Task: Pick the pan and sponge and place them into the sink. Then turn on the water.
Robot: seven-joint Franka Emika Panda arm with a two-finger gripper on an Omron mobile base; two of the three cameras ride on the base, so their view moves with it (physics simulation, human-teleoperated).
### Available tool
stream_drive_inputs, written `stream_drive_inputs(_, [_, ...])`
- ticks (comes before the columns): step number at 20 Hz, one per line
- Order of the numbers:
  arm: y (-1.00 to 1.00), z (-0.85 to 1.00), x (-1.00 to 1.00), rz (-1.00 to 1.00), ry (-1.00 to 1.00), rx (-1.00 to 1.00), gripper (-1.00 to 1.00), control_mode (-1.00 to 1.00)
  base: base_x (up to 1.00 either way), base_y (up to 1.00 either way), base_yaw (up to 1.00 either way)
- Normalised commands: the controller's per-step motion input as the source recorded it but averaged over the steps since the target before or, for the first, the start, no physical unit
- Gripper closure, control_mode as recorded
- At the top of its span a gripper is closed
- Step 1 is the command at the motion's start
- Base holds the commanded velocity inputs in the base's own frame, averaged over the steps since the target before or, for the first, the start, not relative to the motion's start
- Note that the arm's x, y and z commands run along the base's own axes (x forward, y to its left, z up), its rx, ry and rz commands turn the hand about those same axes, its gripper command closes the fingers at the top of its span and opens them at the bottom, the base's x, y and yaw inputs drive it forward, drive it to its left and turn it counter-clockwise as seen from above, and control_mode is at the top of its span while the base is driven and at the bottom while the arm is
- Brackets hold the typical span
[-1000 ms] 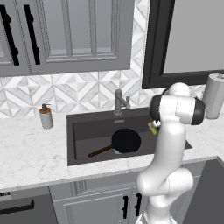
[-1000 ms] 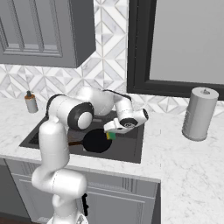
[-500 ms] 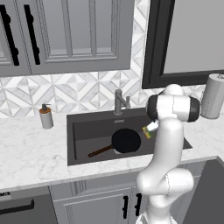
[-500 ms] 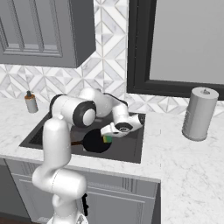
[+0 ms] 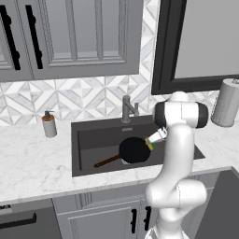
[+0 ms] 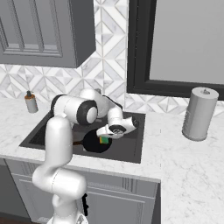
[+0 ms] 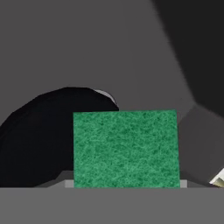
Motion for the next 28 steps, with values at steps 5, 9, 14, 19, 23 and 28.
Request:
stream_drive_inputs(5, [0.10,-0.48,0.25,-0.02,0.00,-0.01,1.00,-1.00,0.00,0.00,0.00])
stream_drive_inputs(9, [0.01,-0.38,0.31,-0.02,0.00,0.00,1.00,-1.00,0.00,0.00,0.00])
stream_drive_inputs(14, [0.09,-0.32,0.41,-0.02,0.00,0.00,1.00,-1.00,0.00,0.00,0.00])
stream_drive_inputs(19, [0.16,-0.39,0.45,-0.02,0.00,-0.01,1.00,-1.00,0.00,0.00,0.00])
stream_drive_inputs(23, [0.15,-0.38,0.37,-0.01,0.00,-0.02,1.00,-1.00,0.00,0.00,0.00])
stream_drive_inputs(28, [0.09,-0.15,0.13,-0.01,0.00,0.00,-1.00,-1.00,0.00,0.00,0.00])
